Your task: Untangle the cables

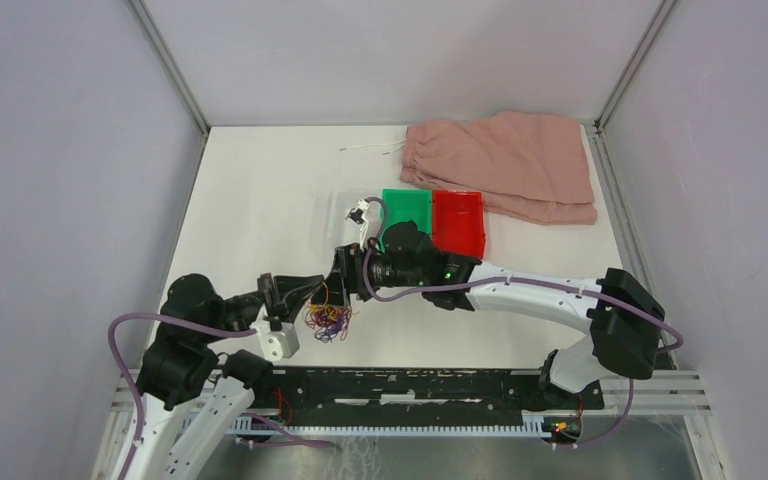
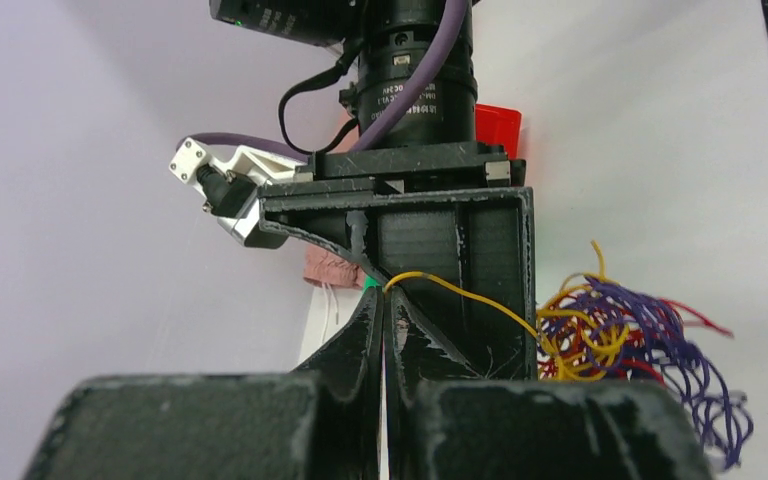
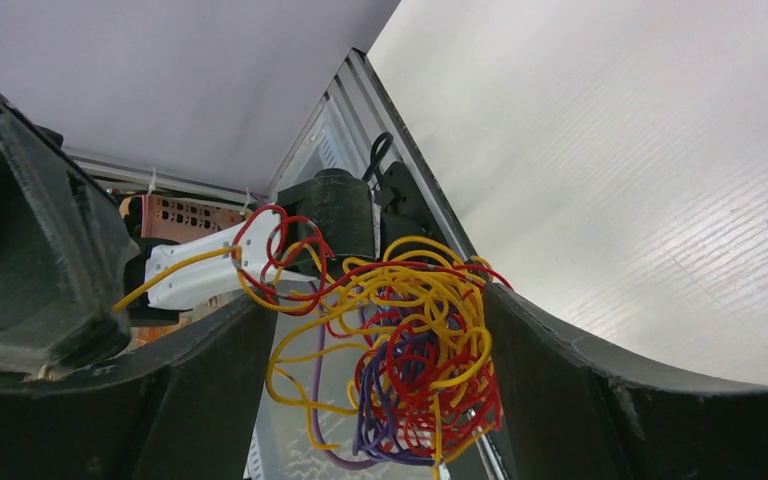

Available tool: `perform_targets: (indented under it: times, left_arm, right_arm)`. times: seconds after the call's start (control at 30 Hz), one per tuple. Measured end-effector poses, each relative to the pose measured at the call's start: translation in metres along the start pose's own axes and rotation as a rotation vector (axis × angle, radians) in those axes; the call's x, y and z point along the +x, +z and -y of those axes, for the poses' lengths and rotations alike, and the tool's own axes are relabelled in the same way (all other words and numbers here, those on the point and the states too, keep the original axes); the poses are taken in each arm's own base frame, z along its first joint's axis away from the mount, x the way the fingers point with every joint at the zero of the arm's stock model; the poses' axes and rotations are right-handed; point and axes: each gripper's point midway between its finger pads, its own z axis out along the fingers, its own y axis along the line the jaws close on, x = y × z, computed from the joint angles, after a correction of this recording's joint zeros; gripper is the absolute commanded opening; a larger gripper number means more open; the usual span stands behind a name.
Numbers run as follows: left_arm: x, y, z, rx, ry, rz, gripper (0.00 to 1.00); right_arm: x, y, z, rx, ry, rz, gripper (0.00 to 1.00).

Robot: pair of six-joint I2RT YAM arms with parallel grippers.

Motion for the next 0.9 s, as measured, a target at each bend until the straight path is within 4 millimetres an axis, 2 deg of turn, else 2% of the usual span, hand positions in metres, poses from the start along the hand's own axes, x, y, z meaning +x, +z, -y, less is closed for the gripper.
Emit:
perform_targets:
  times: [0.23, 0.5, 0.77, 0.83, 0.9]
  left_arm:
    - [-0.009, 0.002, -0.01, -0.027, -0.014, 0.036, 0.03]
    - [-0.035, 0.006, -0.045, -0.083, -0.218, 0.088, 0.03]
    - [-0.048, 0.01, -0.064, -0.131, -0.424, 0.127, 0.03]
    - [-0.052, 0.011, -0.073, -0.149, -0.452, 0.141, 0.03]
    - [-0.06, 0.011, -0.087, -0.18, -0.459, 0.167, 0.03]
  right_arm:
    - [-0.009, 0.009, 0.006, 0.03, 0.0, 0.046, 0.82]
    - [-0.004, 0.03, 0.035, 0.067, 0.01, 0.039, 0.8]
    - [-0.005, 0.035, 0.041, 0.036, 0.016, 0.08, 0.8]
    - [-0.001, 0.032, 0.05, 0.053, 0.022, 0.084, 0.79]
    - [0.009, 0.028, 0.07, 0.103, 0.035, 0.079, 0.79]
